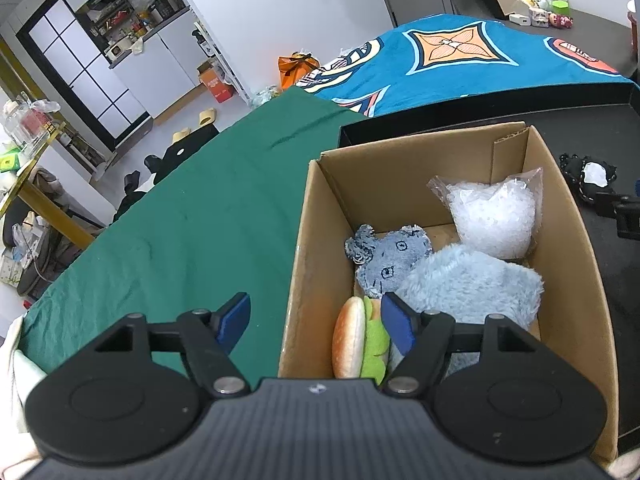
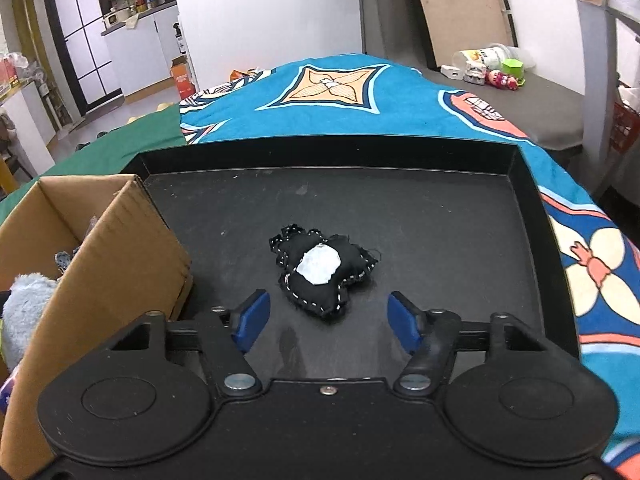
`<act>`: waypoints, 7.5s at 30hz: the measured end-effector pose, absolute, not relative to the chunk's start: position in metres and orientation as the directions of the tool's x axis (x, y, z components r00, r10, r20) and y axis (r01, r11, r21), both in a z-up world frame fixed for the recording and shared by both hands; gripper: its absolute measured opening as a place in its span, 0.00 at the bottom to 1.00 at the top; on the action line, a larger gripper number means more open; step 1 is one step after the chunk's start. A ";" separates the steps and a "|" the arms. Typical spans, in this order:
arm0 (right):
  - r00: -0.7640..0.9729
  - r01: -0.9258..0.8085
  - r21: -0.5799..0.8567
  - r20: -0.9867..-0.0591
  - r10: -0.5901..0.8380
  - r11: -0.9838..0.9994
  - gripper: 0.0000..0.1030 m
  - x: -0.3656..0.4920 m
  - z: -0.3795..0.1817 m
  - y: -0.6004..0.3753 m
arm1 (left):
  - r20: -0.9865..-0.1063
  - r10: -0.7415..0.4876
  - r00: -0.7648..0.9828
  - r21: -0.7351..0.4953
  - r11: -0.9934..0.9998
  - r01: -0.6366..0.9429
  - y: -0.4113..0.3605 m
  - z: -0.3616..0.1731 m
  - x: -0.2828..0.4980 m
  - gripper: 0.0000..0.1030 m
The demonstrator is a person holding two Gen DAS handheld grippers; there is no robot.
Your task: Organize soft objects
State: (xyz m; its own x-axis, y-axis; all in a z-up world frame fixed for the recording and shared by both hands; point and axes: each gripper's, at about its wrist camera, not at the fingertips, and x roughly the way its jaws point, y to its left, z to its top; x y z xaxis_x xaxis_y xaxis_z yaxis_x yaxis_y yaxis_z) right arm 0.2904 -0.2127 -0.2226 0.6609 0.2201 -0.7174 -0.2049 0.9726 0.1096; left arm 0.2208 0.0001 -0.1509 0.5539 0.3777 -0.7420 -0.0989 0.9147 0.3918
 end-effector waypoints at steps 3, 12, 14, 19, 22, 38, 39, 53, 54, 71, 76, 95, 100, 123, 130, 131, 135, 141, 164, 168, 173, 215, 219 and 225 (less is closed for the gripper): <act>0.652 -0.209 0.110 -0.725 0.222 0.972 0.43 0.294 -0.228 -0.212 | -0.743 0.377 0.552 0.388 0.916 -0.103 0.001 -0.152 0.222 0.69; 0.649 -0.186 0.110 -0.733 0.206 0.976 0.00 0.291 -0.233 -0.222 | -0.746 0.371 0.553 0.382 0.919 -0.102 0.001 -0.152 0.222 0.69; 0.646 -0.183 0.105 -0.737 0.200 0.978 0.00 0.287 -0.232 -0.223 | -0.749 0.367 0.551 0.375 0.921 -0.104 0.002 -0.151 0.221 0.69; 0.645 -0.154 0.115 -0.741 0.188 0.981 0.03 0.286 -0.229 -0.228 | -0.757 0.356 0.548 0.361 0.927 -0.103 0.003 -0.149 0.218 0.69; 0.660 -0.138 0.115 -0.730 0.178 0.984 0.37 0.291 -0.225 -0.225 | -0.752 0.352 0.557 0.359 0.928 -0.102 0.003 -0.146 0.215 0.69; 0.709 -0.150 0.135 -0.676 0.202 0.979 0.54 0.323 -0.230 -0.221 | -0.733 0.402 0.548 0.407 0.906 -0.120 0.006 -0.153 0.223 0.69; 0.707 -0.150 0.132 -0.679 0.200 0.980 0.54 0.324 -0.232 -0.221 | -0.733 0.403 0.547 0.408 0.905 -0.119 0.007 -0.154 0.223 0.69; 0.685 -0.206 0.132 -0.689 0.239 0.970 0.23 0.314 -0.233 -0.219 | -0.739 0.407 0.536 0.412 0.903 -0.119 0.007 -0.156 0.227 0.69; 0.682 -0.202 0.133 -0.692 0.236 0.970 0.22 0.312 -0.232 -0.220 | -0.741 0.406 0.536 0.412 0.904 -0.115 0.006 -0.157 0.227 0.69; 0.642 -0.124 0.127 -0.746 0.177 0.984 0.21 0.264 -0.219 -0.232 | -0.772 0.344 0.535 0.370 0.927 -0.063 0.009 -0.153 0.211 0.69; 0.640 -0.103 0.142 -0.748 0.175 0.985 0.21 0.245 -0.212 -0.235 | -0.779 0.330 0.533 0.354 0.933 -0.059 0.012 -0.149 0.206 0.69; 0.670 -0.139 0.099 -0.723 0.167 0.985 0.21 0.214 -0.165 -0.211 | -0.790 0.219 0.573 0.225 0.972 -0.061 0.036 -0.130 0.194 0.69; 0.678 -0.155 0.097 -0.714 0.177 0.983 0.21 0.211 -0.151 -0.201 | -0.791 0.189 0.582 0.198 0.979 -0.049 0.040 -0.129 0.190 0.69; 0.693 -0.282 0.065 -0.676 0.250 0.957 0.21 0.209 -0.107 -0.127 | -0.810 0.037 0.585 0.036 0.999 -0.013 0.061 -0.134 0.187 0.55; 0.686 -0.305 0.036 -0.685 0.246 0.952 0.21 0.203 -0.108 -0.110 | -0.819 0.010 0.573 0.007 1.000 -0.008 0.064 -0.137 0.186 0.40; 0.684 -0.307 0.032 -0.687 0.244 0.951 0.21 0.202 -0.109 -0.108 | -0.821 0.005 0.570 0.002 1.000 -0.006 0.065 -0.137 0.186 0.35; 0.672 -0.321 0.020 -0.700 0.242 0.947 0.21 0.195 -0.112 -0.102 | -0.832 -0.009 0.554 -0.018 1.000 -0.010 0.068 -0.142 0.186 0.20; 0.661 -0.325 -0.005 -0.716 0.223 0.946 0.24 0.185 -0.116 -0.096 | -0.829 -0.010 0.559 -0.024 1.000 -0.018 0.071 -0.142 0.185 0.15; 0.677 -0.203 0.070 -0.710 0.192 0.977 0.47 0.153 -0.102 -0.146 | -0.836 0.016 0.549 -0.026 0.997 -0.068 0.064 -0.114 0.170 0.31; 0.678 -0.188 0.095 -0.708 0.200 0.977 0.52 0.146 -0.098 -0.156 | -0.837 0.010 0.548 -0.031 0.997 -0.066 0.060 -0.103 0.160 0.36; 0.676 -0.169 0.145 -0.703 0.222 0.975 0.57 0.138 -0.091 -0.170 | -0.829 0.004 0.560 -0.037 0.997 -0.061 0.054 -0.086 0.147 0.54; 0.692 -0.129 0.202 -0.683 0.234 0.971 1.00 0.065 -0.032 -0.231 | -0.705 0.055 0.707 -0.013 0.996 -0.090 0.008 0.019 0.026 1.00; 0.694 -0.123 0.196 -0.683 0.226 0.973 1.00 0.058 -0.029 -0.238 | -0.697 0.052 0.716 -0.024 0.995 -0.096 0.008 0.024 0.015 1.00; 0.690 -0.119 0.192 -0.690 0.220 0.974 1.00 0.047 -0.027 -0.244 | -0.691 0.046 0.721 -0.020 0.996 -0.083 0.004 0.031 0.000 1.00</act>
